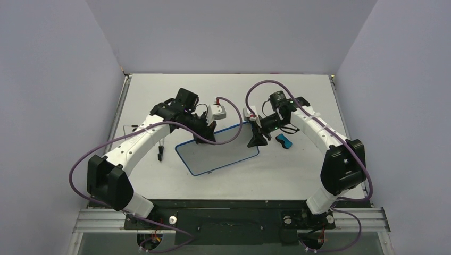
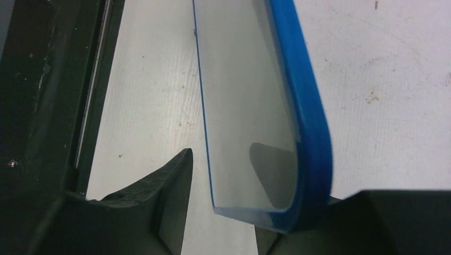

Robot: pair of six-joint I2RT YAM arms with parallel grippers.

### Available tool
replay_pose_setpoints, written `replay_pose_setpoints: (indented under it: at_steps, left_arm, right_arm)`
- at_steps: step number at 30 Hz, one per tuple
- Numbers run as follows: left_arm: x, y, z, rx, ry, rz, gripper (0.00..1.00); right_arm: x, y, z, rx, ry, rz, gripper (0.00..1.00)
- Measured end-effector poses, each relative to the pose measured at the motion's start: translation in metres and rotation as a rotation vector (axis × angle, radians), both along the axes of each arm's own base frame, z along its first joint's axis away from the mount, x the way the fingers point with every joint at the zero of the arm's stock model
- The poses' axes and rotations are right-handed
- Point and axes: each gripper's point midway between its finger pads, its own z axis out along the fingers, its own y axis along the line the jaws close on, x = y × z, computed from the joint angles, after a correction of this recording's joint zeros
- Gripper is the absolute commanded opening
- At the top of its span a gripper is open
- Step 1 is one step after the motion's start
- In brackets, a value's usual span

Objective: Erase the whiteboard
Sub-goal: Pick up the whiteboard at the center of the board.

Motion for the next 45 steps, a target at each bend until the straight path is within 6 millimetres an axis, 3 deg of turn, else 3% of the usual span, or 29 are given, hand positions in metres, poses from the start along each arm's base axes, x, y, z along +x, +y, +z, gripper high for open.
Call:
replay_pose_setpoints:
  at_steps: [4, 5, 6, 12, 14, 15, 18, 24, 28, 34, 39, 45]
  left_arm:
    - [-0.003, 0.0, 0.001, -0.008, -0.007, -0.016, 0.0]
    - [-0.004, -0.001, 0.002, -0.01, -0.009, -0.023, 0.0]
    - [-0.005, -0.001, 0.002, -0.013, -0.007, -0.027, 0.0]
    - [-0.009, -0.001, 0.004, -0.018, -0.047, -0.064, 0.01]
    - [-0.009, 0.0, 0.004, -0.02, -0.051, -0.06, 0.15]
    - [-0.009, 0.0, 0.004, -0.021, -0.054, -0.053, 0.28]
    - [-0.005, 0.002, 0.014, -0.041, -0.076, -0.004, 0.38]
    - [0.013, 0.011, 0.058, -0.16, -0.166, 0.128, 0.41]
    - [0.026, 0.028, 0.093, -0.255, -0.233, 0.248, 0.43]
    - [0.016, 0.057, 0.153, -0.392, -0.384, 0.414, 0.46]
    - [-0.011, 0.078, 0.2, -0.493, -0.508, 0.511, 0.46]
    - [-0.033, 0.103, 0.226, -0.557, -0.59, 0.626, 0.47]
  right_arm:
    - [-0.008, 0.005, -0.003, 0.006, 0.022, 0.018, 0.22]
    - [-0.01, 0.006, -0.004, 0.006, 0.026, 0.021, 0.07]
    - [-0.011, 0.006, -0.004, 0.006, 0.027, 0.025, 0.02]
    - [-0.02, 0.007, -0.004, 0.001, 0.079, 0.022, 0.0]
    - [-0.02, 0.007, -0.004, 0.002, 0.079, 0.023, 0.0]
    - [-0.02, 0.007, -0.003, 0.004, 0.08, 0.02, 0.0]
    - [-0.018, 0.003, 0.001, 0.02, 0.085, 0.002, 0.0]
    - [-0.012, -0.01, 0.004, 0.023, 0.12, -0.068, 0.0]
    - [-0.016, -0.008, 0.002, 0.007, 0.14, -0.073, 0.0]
    - [-0.014, -0.008, 0.008, -0.025, 0.187, -0.16, 0.0]
    - [0.002, -0.002, 0.04, -0.003, 0.185, -0.285, 0.0]
    - [0.024, 0.025, 0.097, 0.154, 0.179, -0.459, 0.0]
